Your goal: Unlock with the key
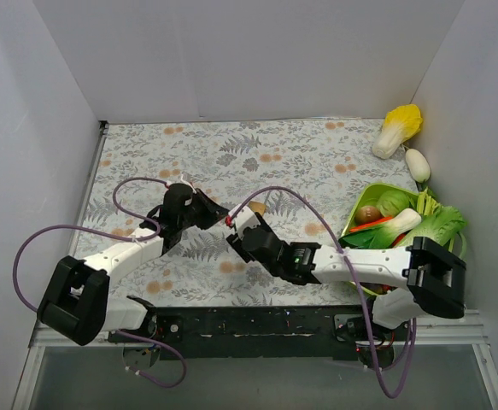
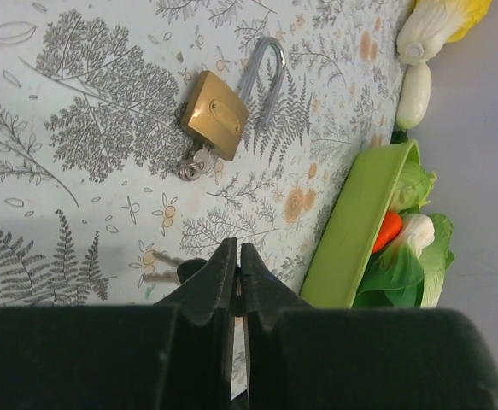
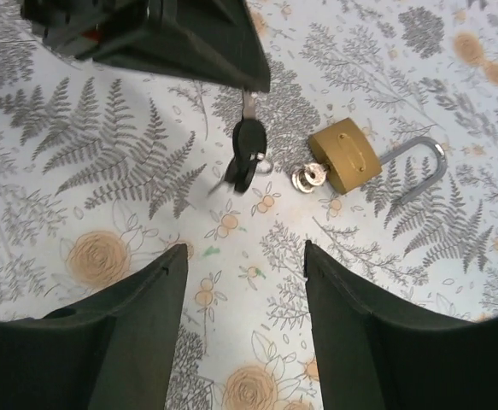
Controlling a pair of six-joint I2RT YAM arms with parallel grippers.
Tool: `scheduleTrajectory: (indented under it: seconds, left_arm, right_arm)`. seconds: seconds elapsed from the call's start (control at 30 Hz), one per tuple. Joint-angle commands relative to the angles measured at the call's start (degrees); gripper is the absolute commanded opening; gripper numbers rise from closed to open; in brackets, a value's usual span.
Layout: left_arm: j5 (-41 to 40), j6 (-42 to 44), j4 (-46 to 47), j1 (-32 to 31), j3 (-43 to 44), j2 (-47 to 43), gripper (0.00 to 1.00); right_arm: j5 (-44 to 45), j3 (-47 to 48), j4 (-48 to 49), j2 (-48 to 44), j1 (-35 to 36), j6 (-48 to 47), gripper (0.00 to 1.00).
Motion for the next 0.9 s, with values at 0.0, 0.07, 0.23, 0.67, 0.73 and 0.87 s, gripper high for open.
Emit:
scheduleTrajectory:
  seconds: [0.0,0.07,0.23,0.67,0.73,0.87]
  left_arm:
    - [11.8,12.9,5.3,3.6,3.2,-0.3,0.00]
    - [15.0,21.8,5.9,4.0,3.9,-0.6,0.00]
    - [29.7,34.9,8.1,4.1,2.7,-5.1,0.00]
    - [51.6,30.7,21.2,4.2,-1.4,-10.0,0.00]
    - [51.6,30.4,22.0,4.3,-1.8,-10.7,0.00]
    - [51.5,29.5,22.9,4.3,-2.5,-11.4,0.00]
  right_arm:
    - [-15.9,-2.9,-1.4,-8.3,-5.7,3.5,0.63]
    - [-33.0,-5.3,-0.1,-13.4,-9.8,4.5,0.63]
    - [-64.0,-11.6,11.5,-22.1,-23.3,11.4,0.63]
    - [-86.8,-13.9,29.3,-18.8,-30.8,25.7,0.62]
    - [-86.0,-13.4,29.8,-17.4,-30.7,25.9,0.61]
    - [-85.0,-13.1,31.2,-14.3,-28.3,26.6,0.56]
